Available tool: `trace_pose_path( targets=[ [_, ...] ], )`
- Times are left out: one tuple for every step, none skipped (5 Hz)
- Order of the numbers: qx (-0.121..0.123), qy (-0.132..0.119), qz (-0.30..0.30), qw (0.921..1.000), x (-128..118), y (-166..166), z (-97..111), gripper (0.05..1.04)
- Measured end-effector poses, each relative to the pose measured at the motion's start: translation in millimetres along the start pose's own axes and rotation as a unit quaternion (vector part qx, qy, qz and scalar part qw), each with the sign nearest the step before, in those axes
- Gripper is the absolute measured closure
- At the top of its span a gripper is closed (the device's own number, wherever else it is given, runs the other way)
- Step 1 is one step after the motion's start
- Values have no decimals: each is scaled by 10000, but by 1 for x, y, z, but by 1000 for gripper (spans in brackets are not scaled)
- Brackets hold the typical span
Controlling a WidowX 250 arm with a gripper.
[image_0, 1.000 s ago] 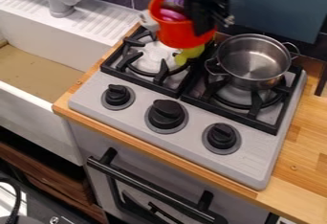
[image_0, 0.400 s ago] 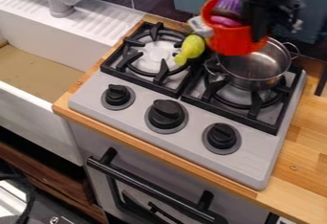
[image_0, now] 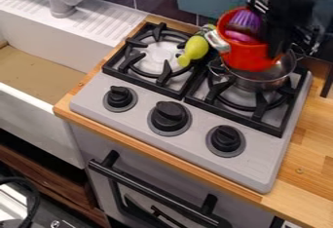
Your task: Moving red bucket to right burner
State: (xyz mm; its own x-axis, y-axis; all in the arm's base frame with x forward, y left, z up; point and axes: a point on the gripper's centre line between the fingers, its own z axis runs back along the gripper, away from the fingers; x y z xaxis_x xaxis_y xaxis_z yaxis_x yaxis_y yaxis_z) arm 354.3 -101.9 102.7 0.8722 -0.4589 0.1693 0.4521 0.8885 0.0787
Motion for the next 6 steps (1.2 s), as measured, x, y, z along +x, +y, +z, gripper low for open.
trace_pose_path(
  targets=[
    [5, -85, 24, 10000, 4, 0, -4, 1029],
    [-2, -101, 32, 9999, 6, 0, -11, 1029],
    [-5, -76, 90, 9999, 12, 4, -15, 1029],
    [-53, -44, 148, 9999, 12, 3, -18, 1029],
    [-6, 56, 126, 9999, 11, 5, -25, 1029],
    [-6, 48, 141, 9999, 11, 4, -25, 1007]
  ],
)
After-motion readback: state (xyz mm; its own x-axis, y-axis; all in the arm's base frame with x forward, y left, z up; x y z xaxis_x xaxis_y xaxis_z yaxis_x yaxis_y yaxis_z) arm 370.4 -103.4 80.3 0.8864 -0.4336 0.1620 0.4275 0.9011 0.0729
